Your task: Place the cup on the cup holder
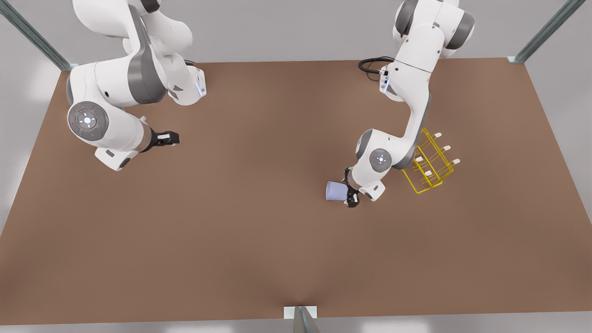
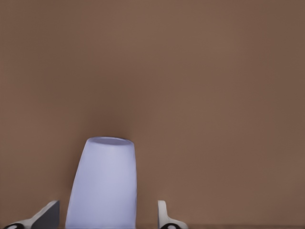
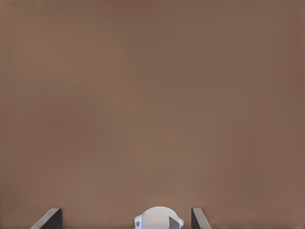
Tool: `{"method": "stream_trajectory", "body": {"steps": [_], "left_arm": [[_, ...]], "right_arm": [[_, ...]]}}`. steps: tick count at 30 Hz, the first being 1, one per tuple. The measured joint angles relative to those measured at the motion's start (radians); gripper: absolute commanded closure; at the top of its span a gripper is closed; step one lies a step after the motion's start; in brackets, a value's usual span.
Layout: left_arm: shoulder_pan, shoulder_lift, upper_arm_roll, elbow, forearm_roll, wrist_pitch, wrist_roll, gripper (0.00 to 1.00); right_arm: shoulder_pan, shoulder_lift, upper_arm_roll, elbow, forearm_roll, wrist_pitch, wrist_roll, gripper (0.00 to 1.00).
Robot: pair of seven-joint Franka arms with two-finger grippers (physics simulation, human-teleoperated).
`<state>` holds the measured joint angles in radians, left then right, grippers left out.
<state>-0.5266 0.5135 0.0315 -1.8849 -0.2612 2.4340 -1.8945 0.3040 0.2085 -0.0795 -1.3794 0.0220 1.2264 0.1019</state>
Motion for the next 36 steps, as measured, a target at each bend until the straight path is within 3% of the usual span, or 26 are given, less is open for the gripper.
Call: {"method": "stream_trajectory", "body": {"steps": [21, 22, 23, 27, 30, 31, 34, 36], "left_arm": [[-0.029, 0.132, -0.029, 0.001, -0.003, 0.116, -0.078, 0.00], [-0.029, 0.135, -0.029, 0.002, -0.003, 0.119, -0.080, 0.24], [-0.029, 0.137, -0.030, 0.003, -0.005, 0.122, -0.081, 0.35], [-0.032, 0.137, -0.030, 0.031, -0.020, 0.119, -0.084, 0.34], [-0.032, 0.129, 0.007, 0.170, -0.028, 0.002, -0.089, 0.34], [-0.069, 0.127, 0.088, 0.234, -0.023, -0.067, -0.091, 0.34], [-0.410, 0.150, 0.607, 0.289, -0.005, -0.281, -0.080, 0.34], [-0.645, 0.234, 0.918, 0.282, 0.045, -0.420, -0.062, 0.33]], "right_arm": [[0.011, 0.018, 0.000, 0.000, 0.005, 0.000, 0.062, 0.00], [0.011, 0.019, 0.000, 0.000, 0.005, 0.000, 0.063, 0.00], [0.011, 0.019, -0.001, 0.000, 0.006, 0.000, 0.064, 0.00], [0.010, 0.021, -0.002, 0.000, 0.007, 0.001, 0.068, 0.00], [0.010, 0.021, -0.002, 0.001, 0.008, 0.002, 0.070, 0.00], [0.011, 0.021, -0.002, 0.001, 0.008, 0.002, 0.071, 0.00], [0.010, 0.021, -0.003, 0.002, 0.008, 0.002, 0.073, 0.00], [0.010, 0.021, -0.003, 0.002, 0.008, 0.002, 0.074, 0.00]]}}
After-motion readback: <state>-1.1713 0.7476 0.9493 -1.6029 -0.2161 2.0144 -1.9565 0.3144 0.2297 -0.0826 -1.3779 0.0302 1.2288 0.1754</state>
